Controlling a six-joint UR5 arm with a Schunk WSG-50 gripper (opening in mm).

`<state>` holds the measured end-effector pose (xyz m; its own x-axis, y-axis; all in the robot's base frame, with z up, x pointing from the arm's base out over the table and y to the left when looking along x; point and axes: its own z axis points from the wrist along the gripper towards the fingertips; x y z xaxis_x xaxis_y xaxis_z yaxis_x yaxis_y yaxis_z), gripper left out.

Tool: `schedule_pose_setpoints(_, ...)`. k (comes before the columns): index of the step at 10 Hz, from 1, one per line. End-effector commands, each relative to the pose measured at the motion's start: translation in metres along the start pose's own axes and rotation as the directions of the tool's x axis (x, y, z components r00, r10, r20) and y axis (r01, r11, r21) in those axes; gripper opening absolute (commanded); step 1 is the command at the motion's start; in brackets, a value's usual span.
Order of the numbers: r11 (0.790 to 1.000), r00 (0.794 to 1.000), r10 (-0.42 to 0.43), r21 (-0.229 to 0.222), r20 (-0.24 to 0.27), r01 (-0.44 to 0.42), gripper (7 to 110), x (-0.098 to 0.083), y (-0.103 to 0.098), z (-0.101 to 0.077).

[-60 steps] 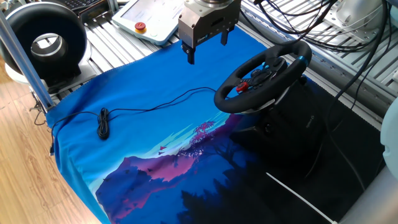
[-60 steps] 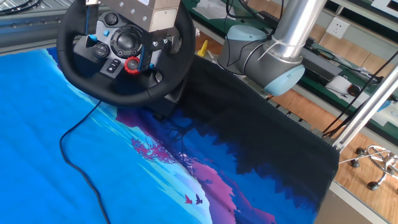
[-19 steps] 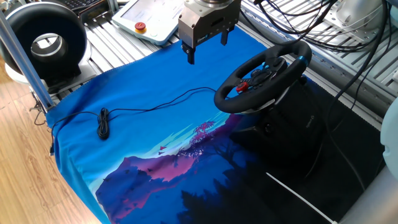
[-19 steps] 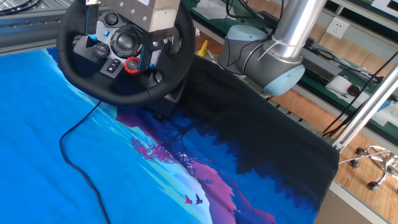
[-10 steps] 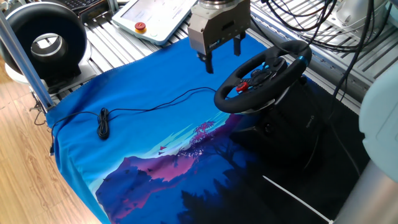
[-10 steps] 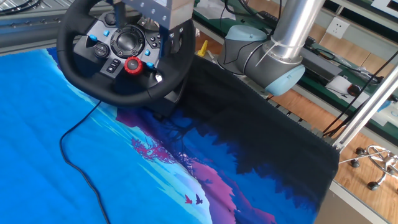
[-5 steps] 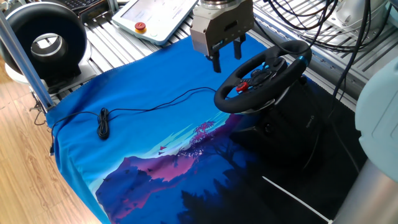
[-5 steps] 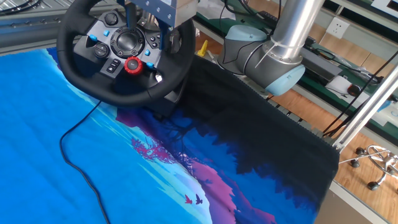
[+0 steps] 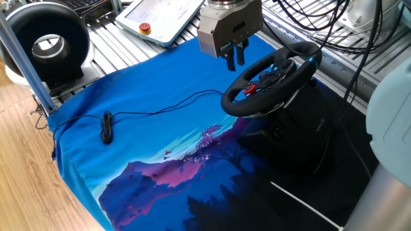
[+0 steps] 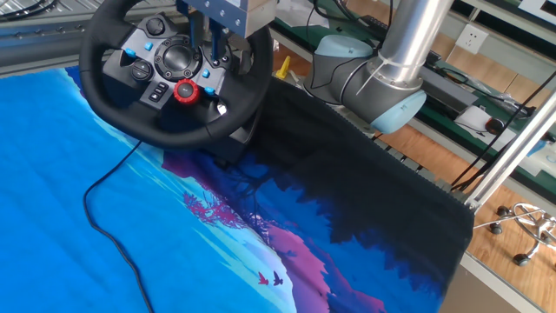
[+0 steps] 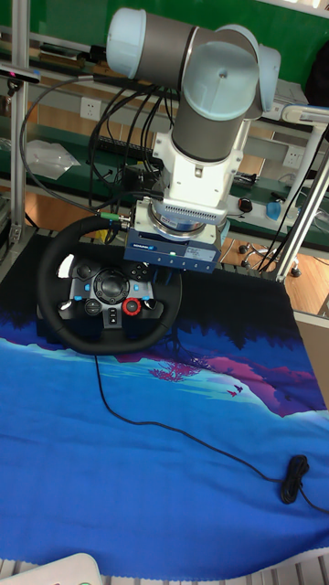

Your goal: Rotate the steering wheel 90 degrees clockwise

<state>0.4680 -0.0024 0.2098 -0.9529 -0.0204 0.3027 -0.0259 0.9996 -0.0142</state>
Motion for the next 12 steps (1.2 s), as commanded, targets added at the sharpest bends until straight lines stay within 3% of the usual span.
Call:
schedule_pose_setpoints(1, 1.0, 1.0, -0.003, -0.014, 0.002, 0.003, 7, 0.0, 0.0033, -0.0011)
schedule_pose_setpoints(12, 1.0, 1.0, 0.003, -0.011, 0.001, -0.003, 7, -0.0001, 0.0034, -0.0004)
